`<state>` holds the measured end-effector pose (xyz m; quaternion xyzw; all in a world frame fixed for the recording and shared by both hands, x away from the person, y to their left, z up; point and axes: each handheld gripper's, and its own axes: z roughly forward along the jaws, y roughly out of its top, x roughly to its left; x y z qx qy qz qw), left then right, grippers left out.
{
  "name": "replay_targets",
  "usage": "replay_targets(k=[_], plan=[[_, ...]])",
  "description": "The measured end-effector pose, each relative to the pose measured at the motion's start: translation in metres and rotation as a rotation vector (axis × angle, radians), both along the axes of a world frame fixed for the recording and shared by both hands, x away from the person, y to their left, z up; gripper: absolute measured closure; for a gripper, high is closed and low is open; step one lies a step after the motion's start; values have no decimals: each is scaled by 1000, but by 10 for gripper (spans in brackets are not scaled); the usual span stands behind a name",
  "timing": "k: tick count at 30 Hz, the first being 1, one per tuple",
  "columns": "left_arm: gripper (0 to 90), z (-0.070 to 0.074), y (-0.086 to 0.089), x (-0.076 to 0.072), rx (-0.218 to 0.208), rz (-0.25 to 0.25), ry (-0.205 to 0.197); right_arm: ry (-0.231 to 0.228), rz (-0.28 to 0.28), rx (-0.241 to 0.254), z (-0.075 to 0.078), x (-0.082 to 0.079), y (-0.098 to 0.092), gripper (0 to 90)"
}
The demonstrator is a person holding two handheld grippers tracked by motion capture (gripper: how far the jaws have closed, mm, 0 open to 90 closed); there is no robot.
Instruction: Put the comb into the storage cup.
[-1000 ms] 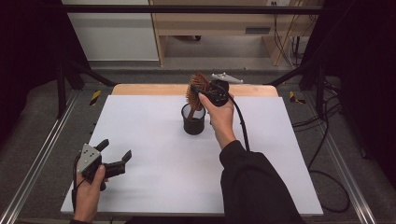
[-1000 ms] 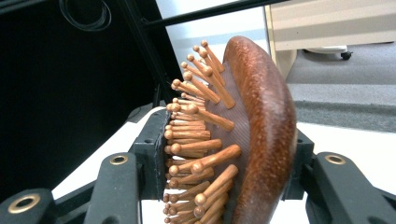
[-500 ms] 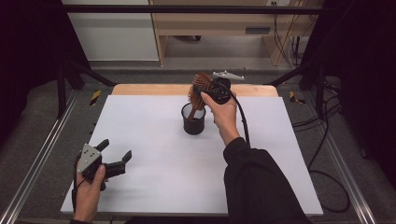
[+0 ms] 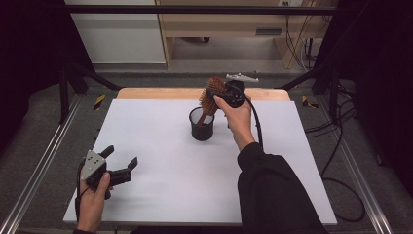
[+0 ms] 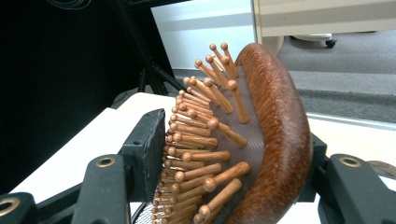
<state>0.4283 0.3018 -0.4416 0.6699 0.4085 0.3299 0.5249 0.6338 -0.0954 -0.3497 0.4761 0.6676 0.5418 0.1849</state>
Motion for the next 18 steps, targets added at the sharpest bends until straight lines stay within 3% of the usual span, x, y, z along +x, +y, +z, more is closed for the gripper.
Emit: replay_targets(k=[18], plan=[[36,-1,1,1,-3,11,8,-5,-26,-49,-1,1,-2,368]])
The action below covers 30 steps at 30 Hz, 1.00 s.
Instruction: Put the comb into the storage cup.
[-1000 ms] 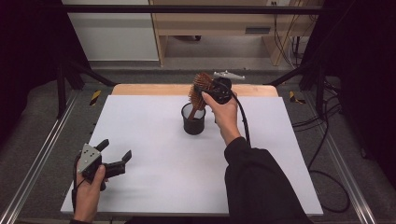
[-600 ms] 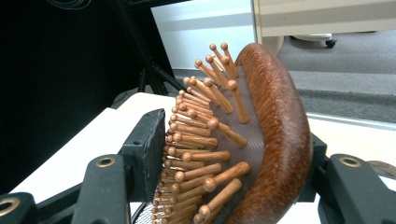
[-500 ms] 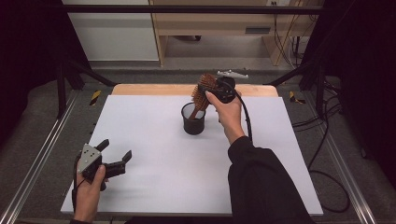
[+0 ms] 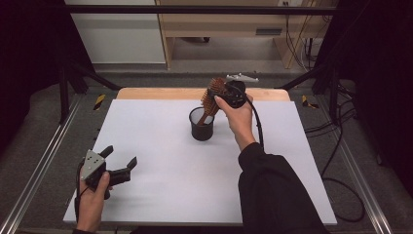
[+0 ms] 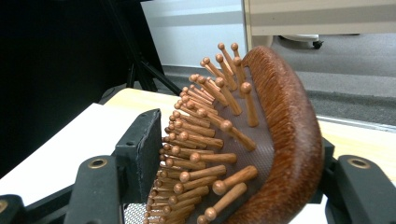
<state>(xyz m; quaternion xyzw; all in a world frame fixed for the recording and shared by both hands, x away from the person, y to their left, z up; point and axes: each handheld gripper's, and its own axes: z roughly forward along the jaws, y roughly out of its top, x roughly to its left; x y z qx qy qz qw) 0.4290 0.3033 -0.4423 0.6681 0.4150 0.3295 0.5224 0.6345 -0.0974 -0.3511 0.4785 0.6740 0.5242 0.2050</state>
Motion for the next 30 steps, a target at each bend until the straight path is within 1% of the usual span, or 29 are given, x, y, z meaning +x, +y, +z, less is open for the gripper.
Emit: replay_targets(k=[2,5,30], plan=[[36,0,0,0,4,1,-2,2,-2,-1,0,1,0,365],[36,1,1,0,-3,6,-8,5,-6,-2,0,1,-1,363],[36,0,0,0,1,-2,-4,10,-14,-10,-2,1,-4,349]])
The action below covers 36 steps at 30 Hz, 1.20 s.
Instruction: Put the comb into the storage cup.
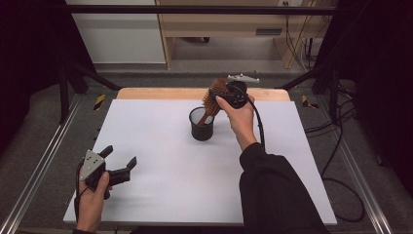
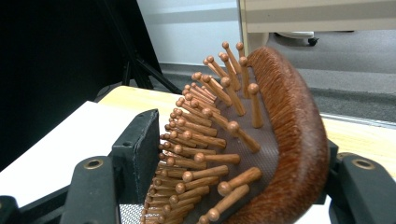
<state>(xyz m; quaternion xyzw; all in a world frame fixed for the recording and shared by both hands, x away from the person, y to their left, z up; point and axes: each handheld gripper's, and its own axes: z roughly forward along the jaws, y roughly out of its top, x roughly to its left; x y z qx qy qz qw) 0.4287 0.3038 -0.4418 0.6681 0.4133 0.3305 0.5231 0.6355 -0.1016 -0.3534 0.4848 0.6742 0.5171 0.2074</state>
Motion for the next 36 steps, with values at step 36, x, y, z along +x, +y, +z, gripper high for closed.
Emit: replay_targets(k=[36], plan=[[36,0,-2,0,-2,-6,1,-2,1,-2,-2,-5,-10,321]])
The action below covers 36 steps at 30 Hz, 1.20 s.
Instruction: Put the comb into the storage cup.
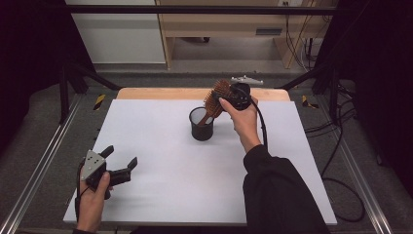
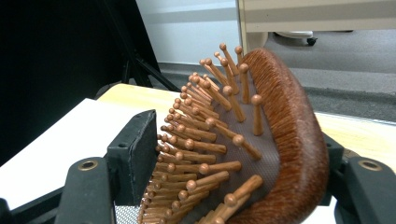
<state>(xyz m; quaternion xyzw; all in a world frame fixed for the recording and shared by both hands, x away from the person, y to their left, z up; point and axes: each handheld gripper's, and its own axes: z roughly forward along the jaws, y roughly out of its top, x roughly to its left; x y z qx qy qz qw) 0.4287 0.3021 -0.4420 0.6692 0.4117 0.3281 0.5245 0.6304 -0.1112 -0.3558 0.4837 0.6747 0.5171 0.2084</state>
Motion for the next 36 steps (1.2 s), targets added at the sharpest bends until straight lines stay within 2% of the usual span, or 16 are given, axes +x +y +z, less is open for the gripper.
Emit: replay_targets(k=[11,26,36], plan=[[36,0,1,0,3,0,-1,9,1,6,0,1,-2,285],[35,0,0,0,0,0,1,11,-23,-7,2,-1,-4,155],[35,0,1,0,2,3,-1,-11,-9,-2,6,-5,0,137]])
